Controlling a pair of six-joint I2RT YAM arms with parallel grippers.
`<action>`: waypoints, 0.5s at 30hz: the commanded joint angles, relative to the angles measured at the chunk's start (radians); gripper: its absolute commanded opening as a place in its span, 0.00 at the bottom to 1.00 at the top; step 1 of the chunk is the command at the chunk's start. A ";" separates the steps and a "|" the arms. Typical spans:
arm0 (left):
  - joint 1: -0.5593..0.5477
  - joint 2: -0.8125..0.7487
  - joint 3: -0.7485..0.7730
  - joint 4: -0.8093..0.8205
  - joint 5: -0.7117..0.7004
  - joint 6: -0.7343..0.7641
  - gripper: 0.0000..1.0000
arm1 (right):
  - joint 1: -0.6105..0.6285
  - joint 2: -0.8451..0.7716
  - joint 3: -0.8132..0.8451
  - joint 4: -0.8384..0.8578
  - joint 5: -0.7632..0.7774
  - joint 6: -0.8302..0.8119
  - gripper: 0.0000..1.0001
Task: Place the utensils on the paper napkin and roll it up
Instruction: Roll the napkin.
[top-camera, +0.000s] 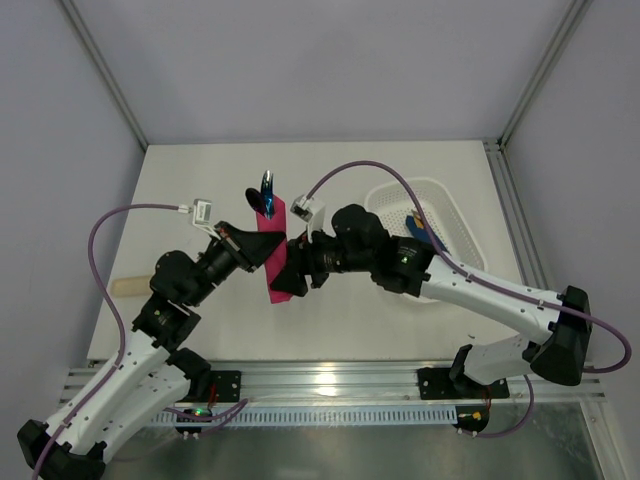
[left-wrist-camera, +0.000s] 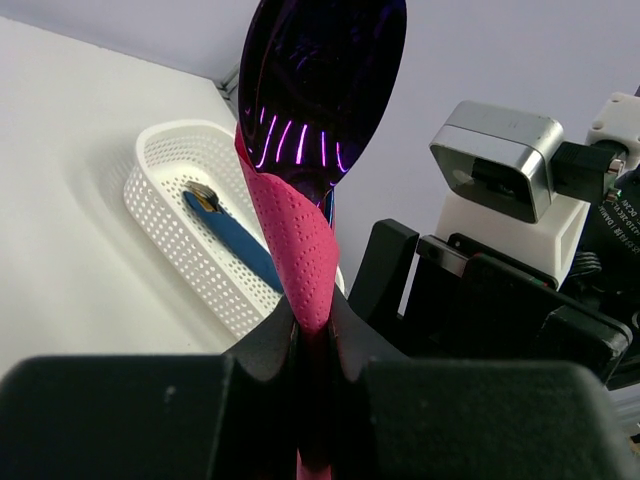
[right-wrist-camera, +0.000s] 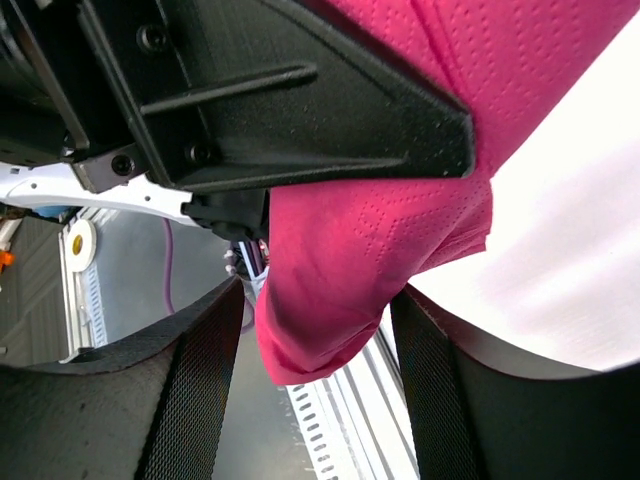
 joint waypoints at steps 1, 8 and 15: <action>-0.003 -0.015 0.028 0.110 -0.009 -0.014 0.00 | 0.006 -0.055 -0.023 0.097 -0.048 0.022 0.63; -0.003 -0.015 0.024 0.112 -0.024 -0.025 0.00 | 0.006 -0.063 -0.057 0.169 -0.117 0.062 0.59; -0.003 -0.018 0.021 0.127 -0.030 -0.044 0.00 | 0.006 -0.064 -0.088 0.226 -0.137 0.075 0.58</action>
